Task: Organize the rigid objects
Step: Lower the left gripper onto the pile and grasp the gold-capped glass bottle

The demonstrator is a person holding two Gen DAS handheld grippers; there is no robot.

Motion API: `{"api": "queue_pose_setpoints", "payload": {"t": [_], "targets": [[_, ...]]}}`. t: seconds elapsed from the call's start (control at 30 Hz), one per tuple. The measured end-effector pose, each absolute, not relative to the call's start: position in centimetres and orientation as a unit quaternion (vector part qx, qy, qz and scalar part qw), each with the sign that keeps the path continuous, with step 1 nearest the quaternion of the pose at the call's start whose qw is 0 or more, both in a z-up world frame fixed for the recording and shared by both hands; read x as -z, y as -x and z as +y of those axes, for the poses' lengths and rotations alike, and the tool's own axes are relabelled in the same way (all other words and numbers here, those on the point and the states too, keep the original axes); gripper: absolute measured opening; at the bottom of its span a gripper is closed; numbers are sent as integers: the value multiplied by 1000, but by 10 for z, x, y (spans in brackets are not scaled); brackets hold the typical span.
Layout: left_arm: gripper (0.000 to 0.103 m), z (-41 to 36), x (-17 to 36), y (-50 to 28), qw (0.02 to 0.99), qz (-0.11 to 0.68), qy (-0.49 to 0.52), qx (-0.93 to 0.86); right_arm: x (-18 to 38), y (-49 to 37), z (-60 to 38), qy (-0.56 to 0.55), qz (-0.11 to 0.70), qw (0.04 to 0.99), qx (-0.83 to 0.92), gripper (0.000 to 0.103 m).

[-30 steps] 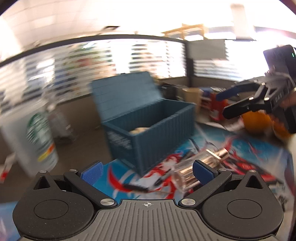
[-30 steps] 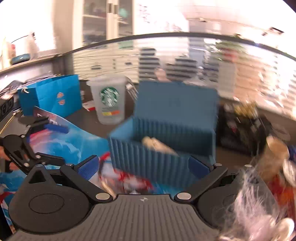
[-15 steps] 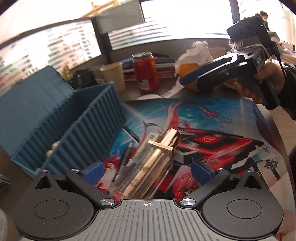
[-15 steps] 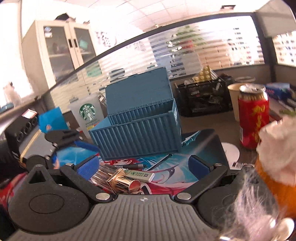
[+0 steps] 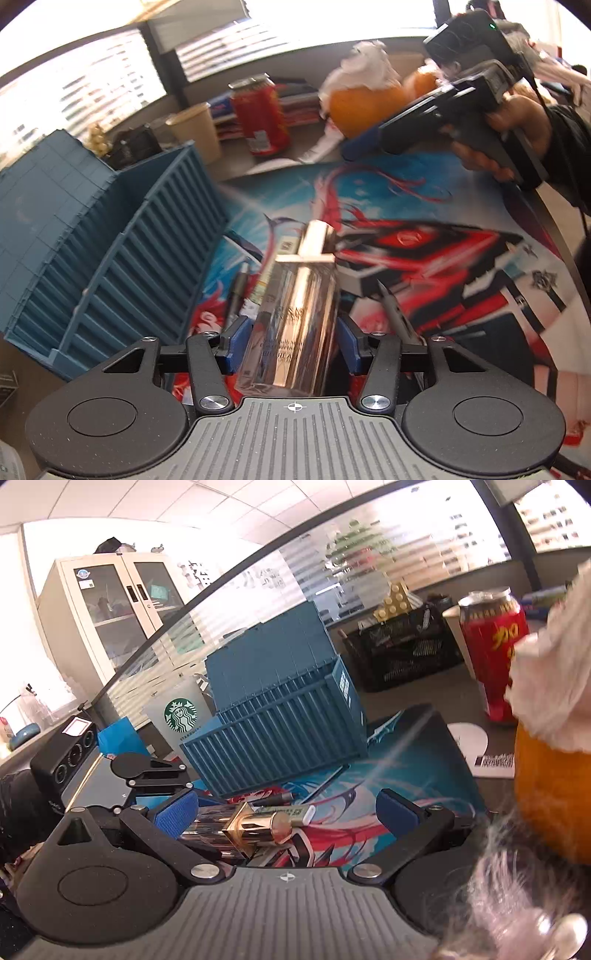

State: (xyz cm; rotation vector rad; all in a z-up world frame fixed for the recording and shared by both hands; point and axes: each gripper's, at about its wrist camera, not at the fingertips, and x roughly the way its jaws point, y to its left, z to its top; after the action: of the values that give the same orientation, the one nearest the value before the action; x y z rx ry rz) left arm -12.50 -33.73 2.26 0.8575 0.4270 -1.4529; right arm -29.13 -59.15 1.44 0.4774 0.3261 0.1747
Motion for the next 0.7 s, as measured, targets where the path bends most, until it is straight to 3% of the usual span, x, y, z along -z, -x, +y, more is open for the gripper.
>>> {"api": "queue_pose_setpoints", "payload": {"t": [0.27,0.5,0.7], "targets": [[36,-350,-19,113,648,253,-314,646,-8,289,-595,-266,162,944,-110,103],[35,-349,-22,108,663,299,-256,637,-2,288,-601,-294,179,932,-111,103],[35,-342,-50,112,669,263,-240,652,-1,288,-602,-300,179,929,-119,103]]}}
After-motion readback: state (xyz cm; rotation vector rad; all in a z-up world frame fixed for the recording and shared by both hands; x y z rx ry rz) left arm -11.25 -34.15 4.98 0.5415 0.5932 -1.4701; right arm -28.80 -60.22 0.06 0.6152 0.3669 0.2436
